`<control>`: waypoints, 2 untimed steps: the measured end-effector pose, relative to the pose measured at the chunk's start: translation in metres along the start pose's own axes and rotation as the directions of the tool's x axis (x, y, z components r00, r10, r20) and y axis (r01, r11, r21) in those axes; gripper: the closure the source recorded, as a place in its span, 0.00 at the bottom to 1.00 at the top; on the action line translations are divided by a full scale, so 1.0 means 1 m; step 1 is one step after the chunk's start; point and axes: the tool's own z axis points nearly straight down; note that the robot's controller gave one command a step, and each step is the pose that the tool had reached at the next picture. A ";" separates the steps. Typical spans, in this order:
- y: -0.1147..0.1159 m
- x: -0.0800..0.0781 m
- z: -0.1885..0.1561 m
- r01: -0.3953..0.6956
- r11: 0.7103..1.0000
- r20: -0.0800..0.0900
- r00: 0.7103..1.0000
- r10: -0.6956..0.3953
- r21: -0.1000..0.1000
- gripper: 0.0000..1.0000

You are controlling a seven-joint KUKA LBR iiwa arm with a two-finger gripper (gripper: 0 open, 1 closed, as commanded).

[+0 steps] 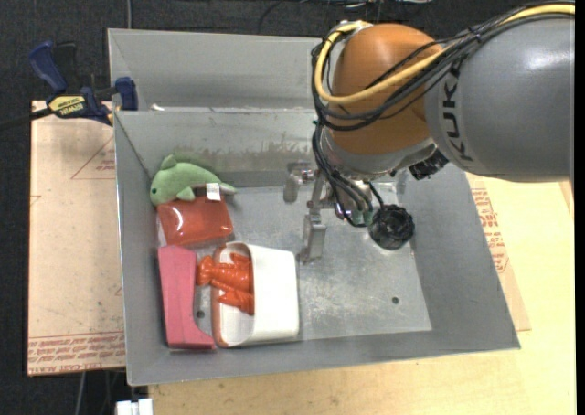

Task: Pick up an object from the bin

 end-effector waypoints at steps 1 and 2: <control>-0.001 -0.001 -0.005 -0.003 1.000 0.008 1.000 0.003 -0.001 0.00; 0.039 0.041 0.064 0.158 0.987 0.004 0.987 -0.158 -0.001 0.00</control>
Offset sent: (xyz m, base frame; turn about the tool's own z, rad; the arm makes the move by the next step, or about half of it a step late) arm -0.0522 0.0487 -0.0805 -0.1999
